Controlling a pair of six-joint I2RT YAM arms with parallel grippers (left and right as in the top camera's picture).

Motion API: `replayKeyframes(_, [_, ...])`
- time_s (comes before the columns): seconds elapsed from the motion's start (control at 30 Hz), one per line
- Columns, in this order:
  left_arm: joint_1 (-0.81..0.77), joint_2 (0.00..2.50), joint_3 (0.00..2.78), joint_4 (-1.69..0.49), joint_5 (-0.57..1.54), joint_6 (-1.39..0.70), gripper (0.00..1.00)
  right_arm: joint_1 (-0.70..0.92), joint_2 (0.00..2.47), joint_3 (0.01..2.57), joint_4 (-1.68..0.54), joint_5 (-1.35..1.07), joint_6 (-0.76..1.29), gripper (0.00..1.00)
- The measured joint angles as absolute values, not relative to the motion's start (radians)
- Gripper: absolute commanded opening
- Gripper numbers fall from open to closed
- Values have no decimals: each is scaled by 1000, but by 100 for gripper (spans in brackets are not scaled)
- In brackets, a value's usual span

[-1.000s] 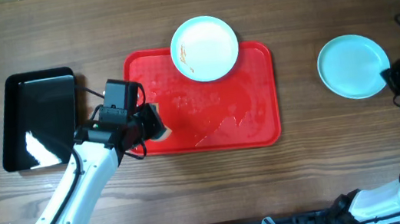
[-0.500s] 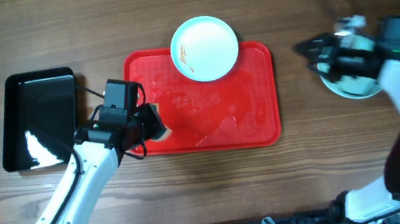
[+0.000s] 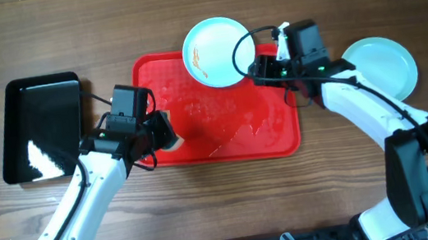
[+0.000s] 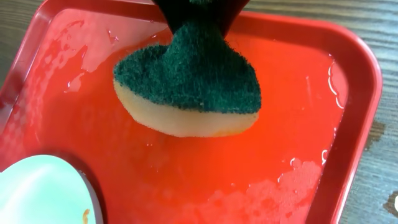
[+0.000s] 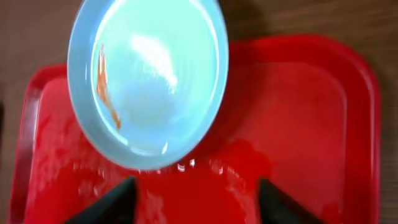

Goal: Clean dirty plates on tray and stack at the side
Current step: 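Release the stacked plate and move the right gripper back toward the tray, then grip the rim of the last sauce-smeared plate with the right gripper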

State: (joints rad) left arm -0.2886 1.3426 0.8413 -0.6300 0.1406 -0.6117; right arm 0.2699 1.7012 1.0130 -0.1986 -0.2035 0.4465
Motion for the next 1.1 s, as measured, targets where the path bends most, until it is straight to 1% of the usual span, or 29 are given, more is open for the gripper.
replayKeyframes(0.07, [-289, 1343, 841, -627, 141, -612, 4, 278, 1702, 1013, -172, -171, 456, 48])
replayKeyframes(0.23, [-289, 1343, 841, -628, 144, -612, 4, 281, 1742, 1012, -72, -122, 493, 57])
replayKeyframes(0.4, [-289, 1343, 841, -628, 148, -612, 4, 281, 1848, 1011, 66, -111, 514, 58])
replayKeyframes(0.47, [-289, 1343, 841, -628, 148, -612, 4, 281, 1875, 1010, 105, -113, 519, 61])
replayKeyframes(0.57, [-289, 1343, 841, -628, 148, -612, 4, 281, 1905, 1010, 146, -119, 524, 61])
replayKeyframes(0.6, [-289, 1343, 841, -628, 148, -612, 4, 281, 1910, 1010, 147, -119, 524, 60])
replayKeyframes(0.67, [-289, 1343, 841, -628, 148, -612, 4, 281, 1919, 1010, 152, -119, 528, 56])
replayKeyframes(0.7, [-289, 1343, 841, -628, 148, -612, 4, 281, 1921, 1010, 155, -118, 530, 52])
replayKeyframes(0.73, [-289, 1343, 841, -628, 148, -612, 4, 281, 1922, 1010, 160, -118, 533, 45])
replayKeyframes(0.77, [-289, 1343, 841, -628, 148, -612, 4, 281, 1923, 1010, 164, -118, 535, 43])
replayKeyframes(0.9, [-289, 1343, 841, -628, 148, -612, 4, 281, 1934, 1010, 181, -110, 538, 43])
replayKeyframes(0.93, [-289, 1343, 841, -628, 148, -612, 4, 281, 1937, 1010, 187, -110, 538, 43])
replayKeyframes(0.97, [-289, 1343, 841, -628, 148, -612, 4, 281, 1941, 1010, 197, -108, 538, 47])
replayKeyframes(1.07, [-289, 1343, 841, -628, 148, -612, 4, 281, 1963, 1010, 217, -107, 545, 47])
replayKeyframes(1.1, [-289, 1343, 841, -628, 148, -612, 4, 281, 1973, 1010, 222, -107, 546, 45])
